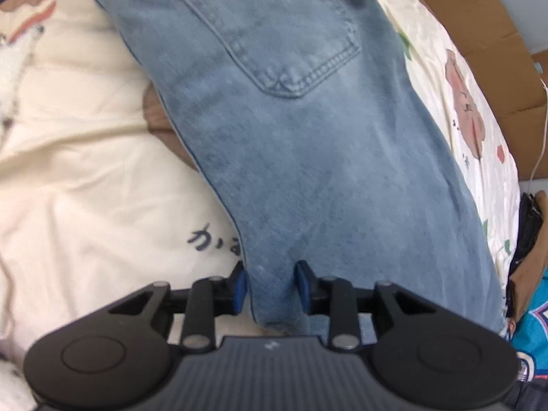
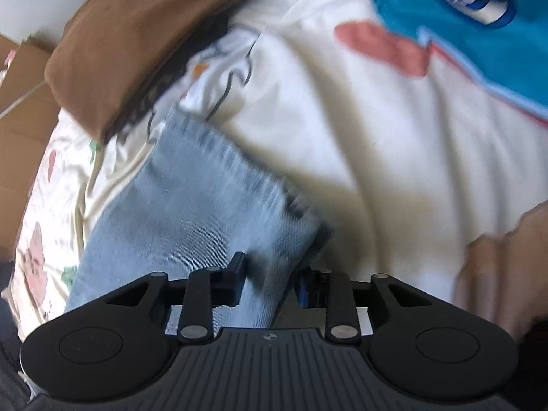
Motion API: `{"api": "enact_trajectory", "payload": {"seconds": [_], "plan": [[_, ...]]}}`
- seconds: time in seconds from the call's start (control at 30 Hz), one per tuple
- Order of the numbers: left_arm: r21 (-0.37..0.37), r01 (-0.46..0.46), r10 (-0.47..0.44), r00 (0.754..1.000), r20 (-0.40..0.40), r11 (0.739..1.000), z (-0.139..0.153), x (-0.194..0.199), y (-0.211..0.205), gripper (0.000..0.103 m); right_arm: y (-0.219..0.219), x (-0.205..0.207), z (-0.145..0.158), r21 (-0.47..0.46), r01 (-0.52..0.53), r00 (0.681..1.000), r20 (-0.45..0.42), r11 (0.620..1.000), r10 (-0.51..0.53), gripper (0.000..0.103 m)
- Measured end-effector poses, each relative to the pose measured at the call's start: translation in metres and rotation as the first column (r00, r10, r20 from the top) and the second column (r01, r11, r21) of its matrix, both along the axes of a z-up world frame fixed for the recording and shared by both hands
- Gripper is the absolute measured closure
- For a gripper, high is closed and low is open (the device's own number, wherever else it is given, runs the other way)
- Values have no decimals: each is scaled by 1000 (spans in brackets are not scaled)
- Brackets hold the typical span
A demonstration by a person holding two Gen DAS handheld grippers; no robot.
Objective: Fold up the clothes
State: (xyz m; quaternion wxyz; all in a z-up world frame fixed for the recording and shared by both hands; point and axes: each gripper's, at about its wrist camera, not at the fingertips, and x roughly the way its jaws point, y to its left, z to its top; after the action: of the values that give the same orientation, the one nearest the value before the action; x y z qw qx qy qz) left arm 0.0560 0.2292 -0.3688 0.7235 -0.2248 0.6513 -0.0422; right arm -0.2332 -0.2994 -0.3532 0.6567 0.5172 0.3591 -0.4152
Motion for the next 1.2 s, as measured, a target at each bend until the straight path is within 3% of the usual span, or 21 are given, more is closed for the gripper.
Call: {"api": "enact_trajectory", "payload": {"seconds": [0.13, 0.3, 0.57, 0.7, 0.83, 0.97, 1.2], "plan": [[45, 21, -22, 1000, 22, 999, 23, 0, 2, 72, -5, -16, 19, -36, 10, 999, 32, 999, -9, 66], [35, 19, -22, 996, 85, 999, 58, 0, 6, 72, -10, -34, 53, -87, -15, 996, 91, 996, 23, 65], [64, 86, -97, 979, 180, 994, 118, 22, -1, 71, -19, -33, 114, -175, -154, 980, 97, 972, 173, 64], [77, 120, -135, 966, 223, 990, 150, 37, -2, 70, -21, -28, 136, -210, -229, 961, 107, 951, 255, 53], [121, 136, -164, 951, 262, 983, 183, 54, -7, 58, -24, -17, 149, -233, -311, 934, 102, 921, 341, 53], [177, 152, -198, 939, 282, 972, 206, 71, -17, 58, -28, 1, 147, -257, -413, 897, 50, 874, 439, 53], [255, 183, -258, 918, 302, 949, 219, 91, -46, 53, -34, 37, 122, -285, -639, 763, -116, 714, 636, 53]]}}
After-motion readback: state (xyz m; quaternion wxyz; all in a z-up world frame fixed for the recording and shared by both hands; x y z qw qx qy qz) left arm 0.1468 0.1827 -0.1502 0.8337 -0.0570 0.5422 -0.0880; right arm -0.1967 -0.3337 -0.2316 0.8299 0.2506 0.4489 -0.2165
